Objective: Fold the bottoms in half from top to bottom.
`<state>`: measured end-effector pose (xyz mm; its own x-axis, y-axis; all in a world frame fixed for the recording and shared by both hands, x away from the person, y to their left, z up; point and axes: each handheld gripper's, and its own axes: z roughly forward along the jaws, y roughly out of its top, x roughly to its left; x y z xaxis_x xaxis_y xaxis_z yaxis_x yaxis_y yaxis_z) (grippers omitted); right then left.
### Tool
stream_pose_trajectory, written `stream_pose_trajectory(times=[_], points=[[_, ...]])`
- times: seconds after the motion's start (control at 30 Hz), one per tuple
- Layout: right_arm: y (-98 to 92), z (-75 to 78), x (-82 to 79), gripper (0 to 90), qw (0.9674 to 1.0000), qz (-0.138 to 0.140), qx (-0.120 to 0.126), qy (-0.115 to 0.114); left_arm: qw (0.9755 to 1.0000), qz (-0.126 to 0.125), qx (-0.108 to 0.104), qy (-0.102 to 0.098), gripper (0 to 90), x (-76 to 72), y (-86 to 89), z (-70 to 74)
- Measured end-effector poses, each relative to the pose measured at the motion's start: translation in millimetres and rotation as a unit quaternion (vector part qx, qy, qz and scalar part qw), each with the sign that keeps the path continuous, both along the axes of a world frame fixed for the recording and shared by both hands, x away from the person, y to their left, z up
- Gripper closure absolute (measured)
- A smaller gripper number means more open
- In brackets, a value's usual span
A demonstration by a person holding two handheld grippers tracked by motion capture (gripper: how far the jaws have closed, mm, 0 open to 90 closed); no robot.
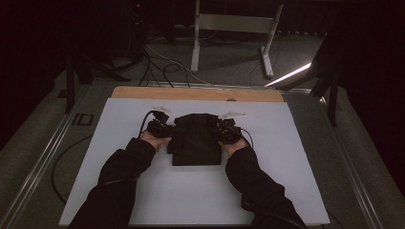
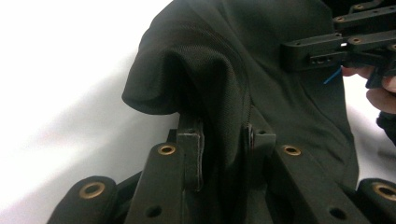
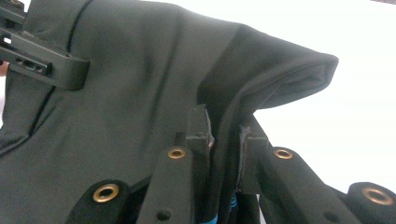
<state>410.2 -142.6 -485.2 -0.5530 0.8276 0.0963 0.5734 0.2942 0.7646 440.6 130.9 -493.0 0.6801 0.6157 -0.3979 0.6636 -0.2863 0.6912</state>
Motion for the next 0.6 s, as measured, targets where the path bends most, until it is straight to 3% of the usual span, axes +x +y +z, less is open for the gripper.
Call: stream_pose_trajectory(times=[0.3, 0.6], points=[[2.1, -3.8, 11.6, 79.1, 0.9999, -0.009, -0.002, 0.004, 0.9999, 0.012, 0.002, 0.008, 73.4, 8.8, -1.0, -3.8], [3.4, -10.1, 21.0, 78.9, 0.9997, -0.017, -0.010, 0.011, 0.9994, 0.024, 0.025, 0.010, 71.5, 20.4, -4.3, -9.6]])
